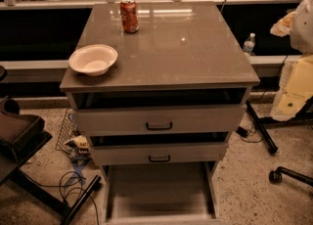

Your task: Close bottom drawer

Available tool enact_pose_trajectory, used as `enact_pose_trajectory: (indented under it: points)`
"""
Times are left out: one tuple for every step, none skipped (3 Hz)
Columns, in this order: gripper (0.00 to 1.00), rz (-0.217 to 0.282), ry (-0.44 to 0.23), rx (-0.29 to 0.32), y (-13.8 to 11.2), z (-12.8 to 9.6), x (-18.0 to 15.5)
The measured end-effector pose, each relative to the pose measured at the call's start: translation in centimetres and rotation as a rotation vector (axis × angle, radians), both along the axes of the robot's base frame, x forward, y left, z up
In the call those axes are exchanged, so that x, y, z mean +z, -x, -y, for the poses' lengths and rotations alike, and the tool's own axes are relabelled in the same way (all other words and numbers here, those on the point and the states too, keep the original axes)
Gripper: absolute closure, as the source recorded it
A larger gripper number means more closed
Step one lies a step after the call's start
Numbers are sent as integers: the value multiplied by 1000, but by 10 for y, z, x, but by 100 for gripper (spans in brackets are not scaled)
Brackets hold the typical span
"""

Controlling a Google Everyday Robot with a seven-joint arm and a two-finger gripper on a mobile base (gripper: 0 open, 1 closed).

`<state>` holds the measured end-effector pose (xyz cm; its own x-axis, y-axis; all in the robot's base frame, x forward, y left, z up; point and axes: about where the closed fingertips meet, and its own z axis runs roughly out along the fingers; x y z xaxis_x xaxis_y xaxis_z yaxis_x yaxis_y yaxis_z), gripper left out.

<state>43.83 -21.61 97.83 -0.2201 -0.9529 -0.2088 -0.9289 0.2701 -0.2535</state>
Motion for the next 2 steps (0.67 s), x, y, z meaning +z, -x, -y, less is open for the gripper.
enact_pose_trajectory:
  points:
    - [0, 0, 0, 0, 0, 0, 0]
    - [0, 7, -61, -22, 12, 3, -33]
